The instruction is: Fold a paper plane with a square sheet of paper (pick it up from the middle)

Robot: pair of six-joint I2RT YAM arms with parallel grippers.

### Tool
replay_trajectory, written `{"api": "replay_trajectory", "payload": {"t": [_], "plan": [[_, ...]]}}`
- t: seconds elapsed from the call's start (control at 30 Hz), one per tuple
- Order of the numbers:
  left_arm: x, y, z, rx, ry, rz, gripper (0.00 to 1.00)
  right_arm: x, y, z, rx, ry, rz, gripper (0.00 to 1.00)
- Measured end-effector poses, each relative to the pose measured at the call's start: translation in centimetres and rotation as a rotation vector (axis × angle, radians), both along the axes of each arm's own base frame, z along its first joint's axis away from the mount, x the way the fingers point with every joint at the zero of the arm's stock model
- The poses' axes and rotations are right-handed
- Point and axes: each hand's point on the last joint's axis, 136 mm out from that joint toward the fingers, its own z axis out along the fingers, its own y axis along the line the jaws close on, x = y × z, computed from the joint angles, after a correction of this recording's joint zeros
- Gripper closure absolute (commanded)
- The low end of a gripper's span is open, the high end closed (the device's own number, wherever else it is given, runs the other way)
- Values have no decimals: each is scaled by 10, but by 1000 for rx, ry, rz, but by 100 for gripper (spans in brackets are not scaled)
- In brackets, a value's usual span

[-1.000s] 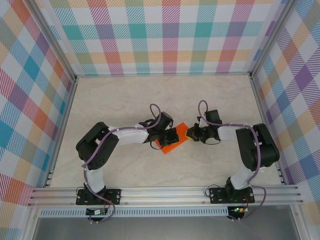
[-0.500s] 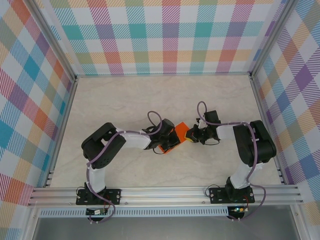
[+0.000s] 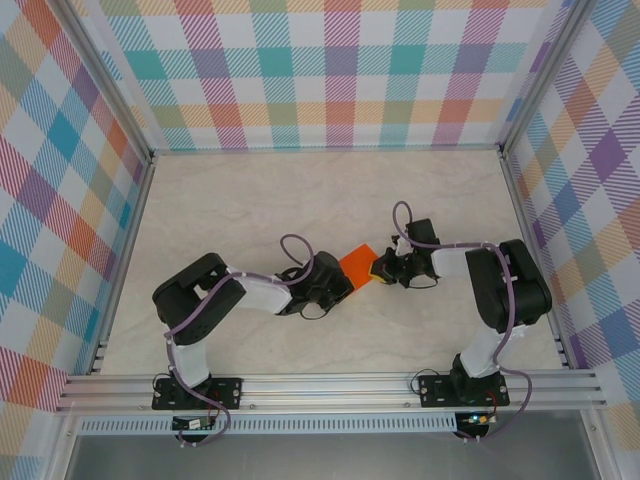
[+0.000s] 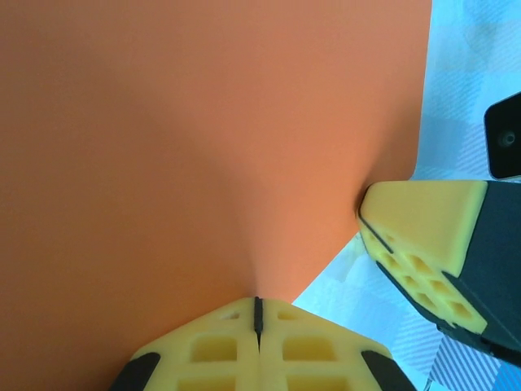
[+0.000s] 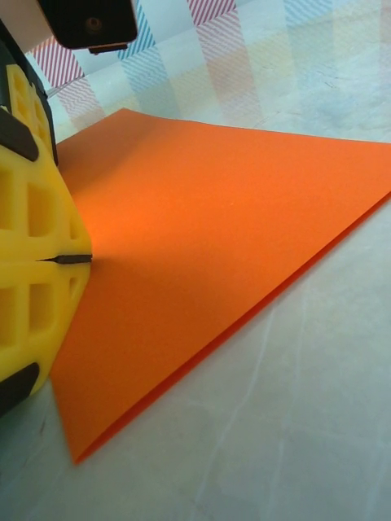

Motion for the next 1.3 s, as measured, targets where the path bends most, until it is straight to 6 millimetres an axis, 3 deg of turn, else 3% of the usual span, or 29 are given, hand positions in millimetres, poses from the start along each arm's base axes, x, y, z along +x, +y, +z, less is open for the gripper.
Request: {"api": "replay_trajectory", "payload": {"t": [0.4, 0.83, 1.0, 1.13, 1.23, 1.3], "plan": [[-22, 34, -2, -14, -12, 112, 100, 2, 2, -1, -2, 38, -7, 100], [-30, 49, -1, -7, -20, 154, 100, 3, 2, 1, -15, 37, 2, 100], [-24, 63, 10, 133, -40, 83, 80, 10, -3, 4, -82, -9, 26, 100], [4, 73, 49, 190, -98, 55, 57, 21, -4, 23, -152, -71, 50, 90], [32, 93, 79, 216, -133, 74, 45, 26, 17, 46, -180, -145, 106, 85], [46, 114, 86, 239, -128, 92, 35, 25, 37, 58, -189, -185, 154, 83]]}}
